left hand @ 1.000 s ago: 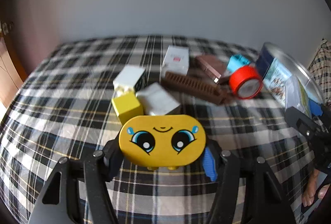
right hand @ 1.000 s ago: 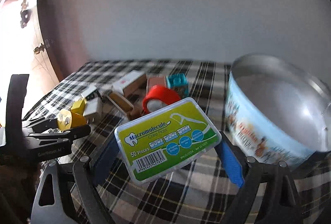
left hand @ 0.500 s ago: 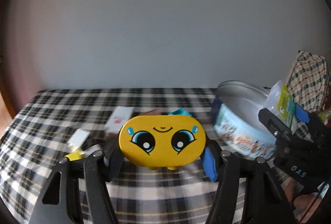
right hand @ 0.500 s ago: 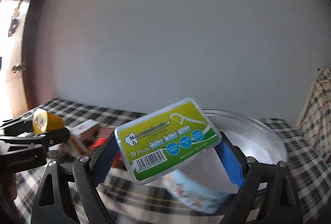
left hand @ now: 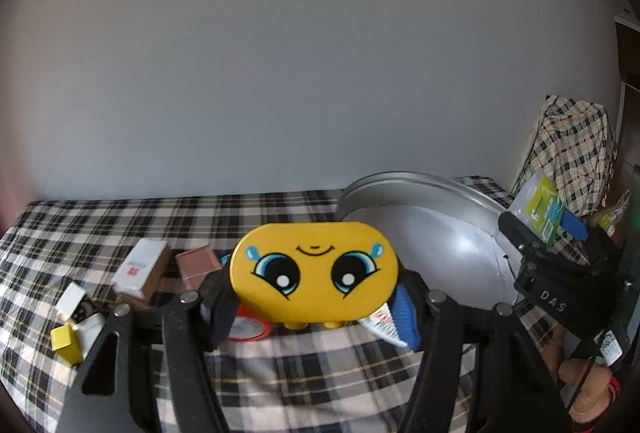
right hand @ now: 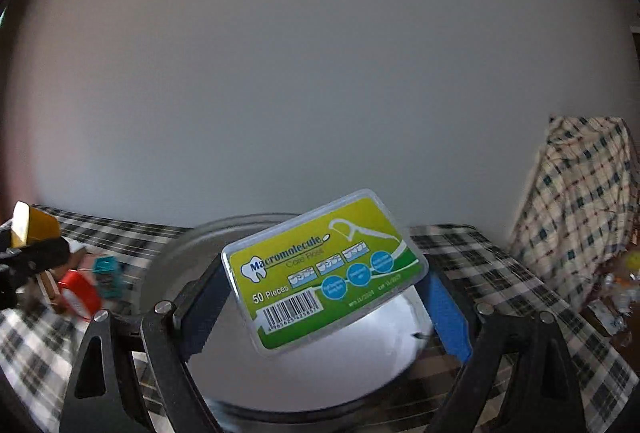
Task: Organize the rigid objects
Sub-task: 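Carry the yellow face block into the tin and release it with the left tool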
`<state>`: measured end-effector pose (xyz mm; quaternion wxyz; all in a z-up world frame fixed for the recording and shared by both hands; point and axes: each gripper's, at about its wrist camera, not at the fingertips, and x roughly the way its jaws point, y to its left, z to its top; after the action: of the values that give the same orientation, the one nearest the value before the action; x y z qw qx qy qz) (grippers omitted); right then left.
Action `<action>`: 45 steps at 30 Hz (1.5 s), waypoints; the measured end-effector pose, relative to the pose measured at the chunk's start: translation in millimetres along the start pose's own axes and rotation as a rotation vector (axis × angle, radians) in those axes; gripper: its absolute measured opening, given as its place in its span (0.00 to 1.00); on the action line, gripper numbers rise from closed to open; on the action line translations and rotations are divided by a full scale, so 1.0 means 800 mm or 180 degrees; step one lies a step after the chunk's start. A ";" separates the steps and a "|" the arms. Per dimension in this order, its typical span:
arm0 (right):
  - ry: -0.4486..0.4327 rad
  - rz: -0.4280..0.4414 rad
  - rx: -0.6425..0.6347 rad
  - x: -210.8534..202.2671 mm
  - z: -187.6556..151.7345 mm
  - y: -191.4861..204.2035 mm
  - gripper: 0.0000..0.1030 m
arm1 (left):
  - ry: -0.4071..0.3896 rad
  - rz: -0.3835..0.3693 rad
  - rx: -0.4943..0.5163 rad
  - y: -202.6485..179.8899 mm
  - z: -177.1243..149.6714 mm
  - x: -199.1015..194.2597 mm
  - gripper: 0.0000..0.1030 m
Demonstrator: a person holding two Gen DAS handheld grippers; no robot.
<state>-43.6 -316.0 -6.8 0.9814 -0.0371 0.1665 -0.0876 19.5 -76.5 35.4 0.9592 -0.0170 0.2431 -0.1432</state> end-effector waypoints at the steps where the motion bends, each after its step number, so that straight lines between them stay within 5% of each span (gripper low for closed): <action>1: 0.0025 -0.0055 -0.0005 0.005 0.000 -0.006 0.89 | -0.0002 -0.0018 -0.0003 -0.005 0.002 0.002 0.62; 20: 0.0415 -0.0285 0.0042 0.054 -0.008 -0.065 0.89 | 0.0293 -0.0176 0.0148 -0.109 0.001 0.070 0.62; 45: 0.0626 -0.0103 0.0155 0.070 -0.010 -0.070 0.89 | 0.0410 -0.0132 0.0337 -0.130 -0.011 0.091 0.62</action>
<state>-2.7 -381.5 -26.5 0.9594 -0.0071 0.2593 -0.1107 48.7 -196.6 4.8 0.9380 0.0379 0.2960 -0.1764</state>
